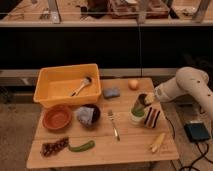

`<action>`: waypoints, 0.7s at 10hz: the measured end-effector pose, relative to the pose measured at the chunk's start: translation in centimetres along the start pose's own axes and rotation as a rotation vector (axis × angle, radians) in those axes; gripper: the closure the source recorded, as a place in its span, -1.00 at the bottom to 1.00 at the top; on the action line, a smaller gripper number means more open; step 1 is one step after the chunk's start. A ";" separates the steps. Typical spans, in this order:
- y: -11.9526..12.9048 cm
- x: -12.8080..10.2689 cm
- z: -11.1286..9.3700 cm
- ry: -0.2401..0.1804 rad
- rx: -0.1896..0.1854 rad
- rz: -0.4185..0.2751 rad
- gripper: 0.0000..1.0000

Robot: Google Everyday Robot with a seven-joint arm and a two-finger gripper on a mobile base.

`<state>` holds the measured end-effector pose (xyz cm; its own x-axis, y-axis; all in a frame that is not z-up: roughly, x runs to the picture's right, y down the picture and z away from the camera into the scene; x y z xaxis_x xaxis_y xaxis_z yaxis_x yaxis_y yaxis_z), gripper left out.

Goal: Stack cups into tray

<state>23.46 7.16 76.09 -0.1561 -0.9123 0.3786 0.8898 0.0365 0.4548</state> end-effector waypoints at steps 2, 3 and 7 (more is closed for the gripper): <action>0.0 -0.4 0.7 -0.021 -0.003 -0.003 0.79; 0.1 -0.8 1.0 -0.032 -0.005 -0.003 0.79; 0.3 -1.4 1.7 -0.056 -0.022 -0.005 0.74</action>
<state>23.26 9.15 77.06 -0.1833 -0.8882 0.4213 0.8983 0.0227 0.4387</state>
